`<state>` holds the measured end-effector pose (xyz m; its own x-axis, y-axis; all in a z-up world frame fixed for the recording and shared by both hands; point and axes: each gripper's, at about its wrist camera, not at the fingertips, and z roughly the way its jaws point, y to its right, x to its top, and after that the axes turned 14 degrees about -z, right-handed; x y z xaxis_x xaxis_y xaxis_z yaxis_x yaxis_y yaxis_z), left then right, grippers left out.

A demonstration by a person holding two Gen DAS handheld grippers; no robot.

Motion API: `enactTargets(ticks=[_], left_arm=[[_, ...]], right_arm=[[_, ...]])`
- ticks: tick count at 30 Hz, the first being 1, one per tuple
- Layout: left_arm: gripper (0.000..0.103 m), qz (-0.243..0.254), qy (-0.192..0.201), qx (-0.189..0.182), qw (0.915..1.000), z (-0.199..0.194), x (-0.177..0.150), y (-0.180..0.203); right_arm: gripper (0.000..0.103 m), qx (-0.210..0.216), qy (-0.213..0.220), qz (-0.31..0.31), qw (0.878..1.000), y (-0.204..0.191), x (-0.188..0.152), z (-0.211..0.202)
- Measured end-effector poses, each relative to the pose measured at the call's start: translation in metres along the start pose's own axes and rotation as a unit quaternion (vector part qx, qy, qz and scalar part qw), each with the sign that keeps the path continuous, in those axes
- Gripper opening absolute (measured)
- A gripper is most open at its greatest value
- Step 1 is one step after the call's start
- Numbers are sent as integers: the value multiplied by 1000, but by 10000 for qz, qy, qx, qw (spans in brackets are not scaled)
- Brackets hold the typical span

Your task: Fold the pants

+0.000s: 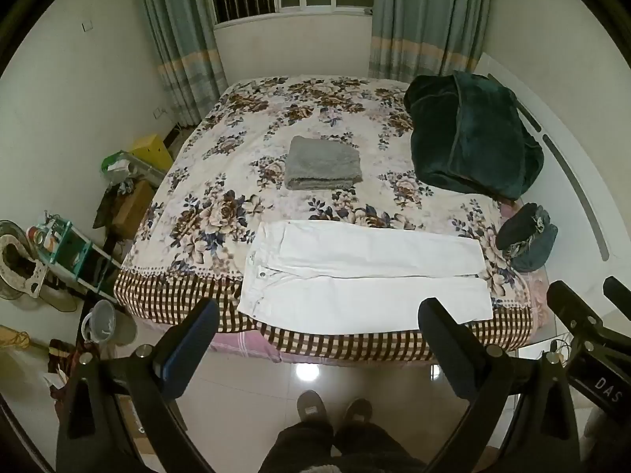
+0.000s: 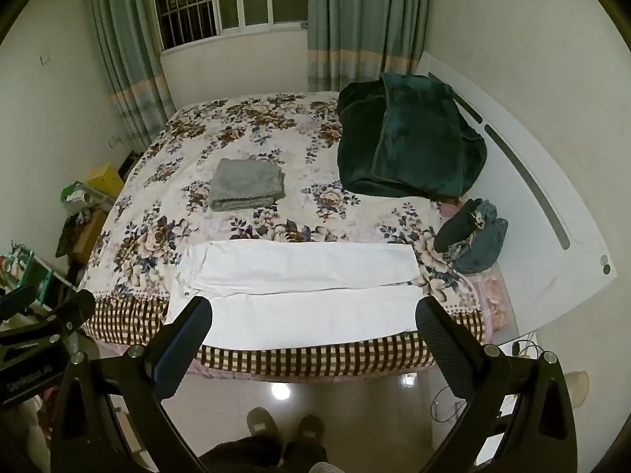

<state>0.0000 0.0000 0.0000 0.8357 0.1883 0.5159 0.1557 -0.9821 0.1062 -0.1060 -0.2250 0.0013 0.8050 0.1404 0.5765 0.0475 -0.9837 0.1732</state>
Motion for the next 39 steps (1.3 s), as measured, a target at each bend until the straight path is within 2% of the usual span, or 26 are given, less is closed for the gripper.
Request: enactTargets(ticks=[9, 14, 35, 39], left_arm=[[103, -4, 19, 11, 10000, 1, 0, -1], [103, -10, 23, -6, 10000, 1, 1, -1], [103, 19, 69, -24, 10000, -8, 14, 30], [103, 13, 75, -54, 10000, -7, 17, 35]], right_arm=[[103, -15, 57, 35, 10000, 0, -2, -4], [103, 53, -58, 21, 10000, 5, -6, 0], [103, 70, -59, 30, 10000, 9, -9, 0], [103, 49, -60, 29, 10000, 10, 0, -3]])
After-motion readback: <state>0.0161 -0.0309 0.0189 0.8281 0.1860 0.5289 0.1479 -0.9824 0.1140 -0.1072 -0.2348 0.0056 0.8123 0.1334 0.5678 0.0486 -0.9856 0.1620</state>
